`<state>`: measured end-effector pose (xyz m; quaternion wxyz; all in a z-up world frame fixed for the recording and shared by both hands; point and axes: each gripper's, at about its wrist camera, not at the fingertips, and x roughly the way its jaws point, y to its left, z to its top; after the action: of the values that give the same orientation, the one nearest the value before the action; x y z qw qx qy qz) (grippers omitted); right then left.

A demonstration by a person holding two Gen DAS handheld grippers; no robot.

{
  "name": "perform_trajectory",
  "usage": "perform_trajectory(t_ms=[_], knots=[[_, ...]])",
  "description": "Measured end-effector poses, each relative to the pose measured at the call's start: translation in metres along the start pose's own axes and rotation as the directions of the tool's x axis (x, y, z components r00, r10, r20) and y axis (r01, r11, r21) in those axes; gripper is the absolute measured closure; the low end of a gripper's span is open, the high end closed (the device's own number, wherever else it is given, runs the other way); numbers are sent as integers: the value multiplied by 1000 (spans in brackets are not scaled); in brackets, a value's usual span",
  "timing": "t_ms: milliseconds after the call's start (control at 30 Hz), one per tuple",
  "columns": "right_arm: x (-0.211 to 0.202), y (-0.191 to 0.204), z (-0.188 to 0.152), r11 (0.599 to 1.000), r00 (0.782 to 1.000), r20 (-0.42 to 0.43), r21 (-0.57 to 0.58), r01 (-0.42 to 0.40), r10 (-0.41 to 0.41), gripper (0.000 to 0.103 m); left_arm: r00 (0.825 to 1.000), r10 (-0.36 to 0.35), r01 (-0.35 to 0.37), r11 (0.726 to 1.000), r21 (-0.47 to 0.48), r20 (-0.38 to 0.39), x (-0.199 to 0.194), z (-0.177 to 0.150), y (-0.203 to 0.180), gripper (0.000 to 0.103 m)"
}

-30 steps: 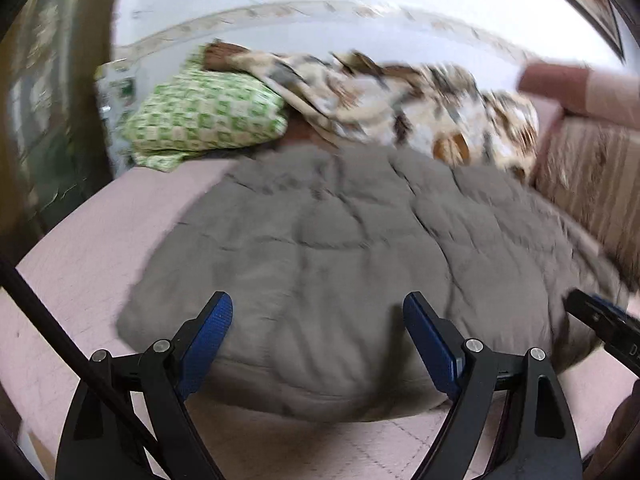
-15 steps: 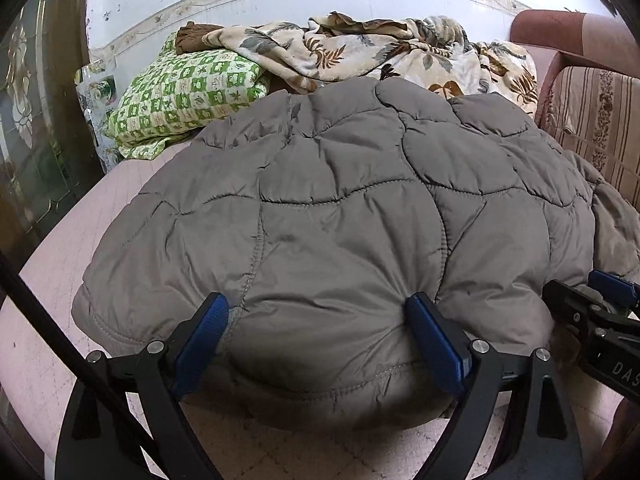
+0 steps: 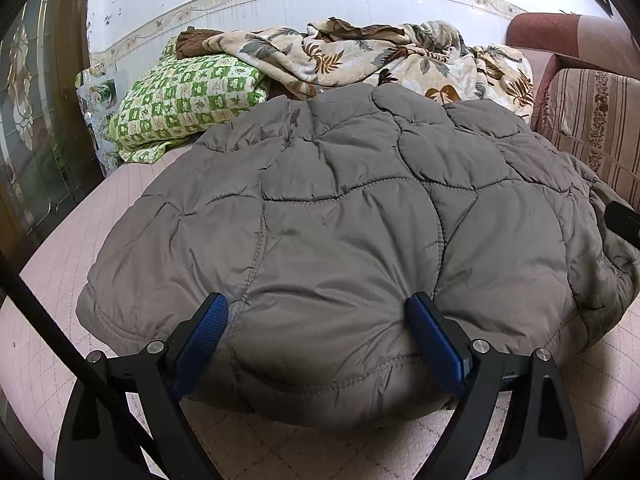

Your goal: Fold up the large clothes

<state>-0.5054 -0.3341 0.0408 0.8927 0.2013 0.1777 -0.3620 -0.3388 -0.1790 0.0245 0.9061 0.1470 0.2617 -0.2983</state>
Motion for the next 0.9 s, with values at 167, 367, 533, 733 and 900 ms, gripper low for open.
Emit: perform_trajectory(t_ms=[167, 367, 533, 733, 900], knots=[[30, -23, -7, 996, 987, -158, 81, 40, -26, 22, 1000, -1, 1, 1000, 1, 0, 0, 0, 0, 12], [22, -12, -8, 997, 991, -122, 44, 68, -63, 20, 1000, -11, 11, 1000, -5, 8, -4, 0, 2, 12], [3, 7, -6, 999, 999, -42, -28, 27, -28, 20, 997, 36, -30, 995, -92, 67, -30, 2, 27, 12], [29, 19, -21, 992, 981, -189, -122, 15, -38, 14, 998, 20, -35, 973, -230, -67, -8, -3, 56, 11], [5, 18, -19, 995, 991, -132, -101, -21, 7, 14, 998, 30, -39, 981, -190, -47, -23, -6, 47, 11]])
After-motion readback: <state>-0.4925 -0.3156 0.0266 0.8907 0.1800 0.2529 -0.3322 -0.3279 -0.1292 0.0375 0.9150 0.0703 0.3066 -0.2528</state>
